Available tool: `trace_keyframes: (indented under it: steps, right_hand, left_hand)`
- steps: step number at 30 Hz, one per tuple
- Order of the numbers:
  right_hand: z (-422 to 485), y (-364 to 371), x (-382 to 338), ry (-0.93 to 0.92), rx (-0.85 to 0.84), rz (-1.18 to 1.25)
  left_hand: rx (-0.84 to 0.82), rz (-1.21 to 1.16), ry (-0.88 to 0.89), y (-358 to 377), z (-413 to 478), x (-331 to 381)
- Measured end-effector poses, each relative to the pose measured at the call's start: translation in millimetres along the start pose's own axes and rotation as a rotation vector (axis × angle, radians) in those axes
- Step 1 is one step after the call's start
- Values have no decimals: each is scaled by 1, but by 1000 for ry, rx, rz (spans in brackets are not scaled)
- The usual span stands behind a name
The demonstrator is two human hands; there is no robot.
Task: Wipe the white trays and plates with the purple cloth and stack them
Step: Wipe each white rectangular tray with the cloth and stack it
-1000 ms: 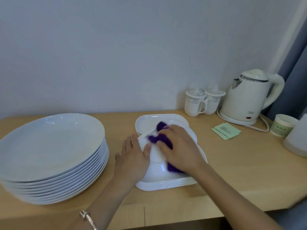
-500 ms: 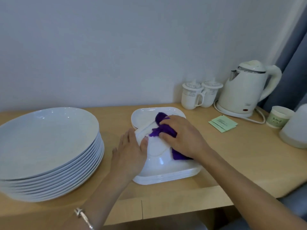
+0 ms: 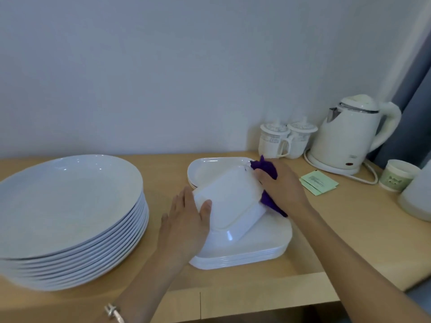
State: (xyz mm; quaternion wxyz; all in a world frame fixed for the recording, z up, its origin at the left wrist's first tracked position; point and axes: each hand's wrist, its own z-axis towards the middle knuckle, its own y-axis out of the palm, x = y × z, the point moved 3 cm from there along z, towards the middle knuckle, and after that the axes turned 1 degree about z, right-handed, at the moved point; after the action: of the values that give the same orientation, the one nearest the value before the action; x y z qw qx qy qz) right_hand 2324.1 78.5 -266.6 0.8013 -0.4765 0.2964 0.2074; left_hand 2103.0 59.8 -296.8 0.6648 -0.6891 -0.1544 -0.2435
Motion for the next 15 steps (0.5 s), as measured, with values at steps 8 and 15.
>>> trace_keyframes:
  steps: [8, 15]
  right_hand:
    - [5, 14, -18, -210, -138, -156]
    - [-8, 65, -84, -441, -347, -224]
  left_hand:
    - [-11, 29, 1, 0, 0, 1]
    - [-8, 80, -4, 4, 2, -1]
